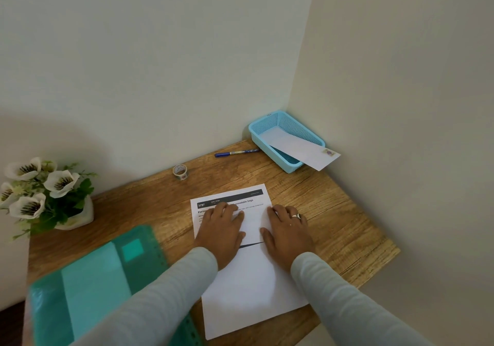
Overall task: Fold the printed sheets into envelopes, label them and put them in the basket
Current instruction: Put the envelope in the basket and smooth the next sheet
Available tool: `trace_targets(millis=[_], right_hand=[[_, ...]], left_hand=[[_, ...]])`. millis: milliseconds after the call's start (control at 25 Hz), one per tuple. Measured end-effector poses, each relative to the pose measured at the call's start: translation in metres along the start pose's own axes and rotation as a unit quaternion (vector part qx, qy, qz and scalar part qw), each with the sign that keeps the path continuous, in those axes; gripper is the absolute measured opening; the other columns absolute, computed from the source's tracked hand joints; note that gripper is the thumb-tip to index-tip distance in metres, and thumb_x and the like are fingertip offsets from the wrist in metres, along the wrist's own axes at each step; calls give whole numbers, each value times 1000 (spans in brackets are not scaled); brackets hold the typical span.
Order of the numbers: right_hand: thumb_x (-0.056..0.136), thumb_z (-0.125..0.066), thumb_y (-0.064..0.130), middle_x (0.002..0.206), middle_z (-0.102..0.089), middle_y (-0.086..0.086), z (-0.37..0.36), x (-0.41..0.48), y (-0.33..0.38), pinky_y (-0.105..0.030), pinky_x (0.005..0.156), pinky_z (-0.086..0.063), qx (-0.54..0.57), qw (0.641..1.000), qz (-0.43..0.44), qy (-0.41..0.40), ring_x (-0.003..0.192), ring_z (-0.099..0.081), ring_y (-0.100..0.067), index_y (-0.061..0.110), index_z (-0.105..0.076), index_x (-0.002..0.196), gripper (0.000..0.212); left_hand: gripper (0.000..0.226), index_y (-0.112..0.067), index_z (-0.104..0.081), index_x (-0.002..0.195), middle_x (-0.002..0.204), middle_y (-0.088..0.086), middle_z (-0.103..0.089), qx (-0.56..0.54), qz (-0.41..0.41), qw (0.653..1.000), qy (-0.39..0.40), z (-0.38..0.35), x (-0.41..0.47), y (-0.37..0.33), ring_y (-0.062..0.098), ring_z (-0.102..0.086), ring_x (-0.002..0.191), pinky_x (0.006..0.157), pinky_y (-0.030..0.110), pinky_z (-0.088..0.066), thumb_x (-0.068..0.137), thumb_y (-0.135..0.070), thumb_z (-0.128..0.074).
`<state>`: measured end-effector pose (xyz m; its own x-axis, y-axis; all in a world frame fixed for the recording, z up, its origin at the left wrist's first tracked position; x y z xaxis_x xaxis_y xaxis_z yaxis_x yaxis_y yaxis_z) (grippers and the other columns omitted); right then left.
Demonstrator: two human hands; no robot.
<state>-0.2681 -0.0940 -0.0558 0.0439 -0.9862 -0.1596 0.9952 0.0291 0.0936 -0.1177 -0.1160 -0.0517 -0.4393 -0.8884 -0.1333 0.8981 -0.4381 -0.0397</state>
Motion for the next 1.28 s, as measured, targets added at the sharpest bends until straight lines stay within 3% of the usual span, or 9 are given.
trace_targets(millis=[280, 560, 760, 840, 920, 1000, 1120, 1280], right_hand=[[103, -32, 56, 158, -35, 1, 4, 0, -3, -46, 119, -30, 5, 1000, 7, 8, 143, -34, -27, 20, -33, 157, 64], [96, -42, 69, 152, -40, -5, 12, 15, 2, -48, 116, -37, -44, 997, 31, 51, 137, -41, -31, 21, -40, 149, 71], [92, -60, 59, 154, -41, -6, 14, 29, 32, -51, 119, -31, -43, 988, 115, 97, 142, -38, -32, 24, -38, 151, 72], [93, -62, 53, 153, -43, -6, 16, 29, 47, -50, 119, -29, -28, 985, 144, 96, 141, -39, -32, 25, -39, 151, 69], [96, -61, 46, 153, -46, -4, 21, 31, 57, -49, 120, -27, 4, 986, 146, 85, 141, -41, -31, 26, -42, 150, 61], [100, -56, 42, 149, -53, -2, 34, 33, 63, -47, 119, -30, 42, 986, 148, 62, 136, -49, -28, 27, -50, 144, 47], [105, -46, 36, 124, -68, 1, 62, 33, 72, -44, 110, -37, 99, 980, 173, 14, 113, -61, -23, 26, -64, 127, 30], [107, -47, 32, 87, -63, 10, 106, 31, 83, -36, 88, -42, 220, 955, 191, -53, 80, -56, -11, 27, -62, 98, 19]], left_hand=[[70, -34, -37, 155, 161, -4, -33, -24, 72, 997, 1, -11, -29, 70, 26, -25, 149, 121, 47, -24, 96, -72, -32], [74, -40, -44, 143, 150, -9, -46, -77, 111, 989, 54, -6, -14, 86, 21, -39, 139, 117, 42, -30, 81, -79, -56], [67, -41, -50, 122, 128, -11, -55, -130, 137, 976, 107, -1, 0, 88, 18, -51, 119, 103, 35, -47, 69, -70, -77], [45, -38, -55, 106, 114, -12, -60, -174, 148, 970, 80, 5, 2, 89, 14, -56, 101, 90, 32, -55, 74, -55, -83], [24, -34, -60, 91, 96, -11, -66, -260, 165, 951, 37, 10, 1, 90, 11, -61, 83, 75, 26, -57, 82, -37, -82], [15, -31, -66, 85, 84, -8, -68, -353, 161, 922, -8, 21, -2, 88, 12, -62, 77, 64, 22, -53, 86, -28, -80], [10, -30, -74, 84, 84, -6, -71, -464, 113, 875, -75, 58, -4, 81, 13, -62, 81, 65, 19, -50, 86, -22, -80], [4, -26, -78, 88, 90, 1, -76, -580, 53, 805, -112, 103, -6, 70, 24, -72, 85, 71, 37, -59, 90, -23, -76]])
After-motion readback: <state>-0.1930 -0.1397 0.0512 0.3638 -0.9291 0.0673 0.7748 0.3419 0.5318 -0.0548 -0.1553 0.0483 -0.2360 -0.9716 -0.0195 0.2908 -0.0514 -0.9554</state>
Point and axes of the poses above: each hand's wrist, its own x-axis towards the middle knuckle, its own z-axis out of the back of the hand, y = z × x, the point moved 10 cm from there along x, towards the middle knuckle
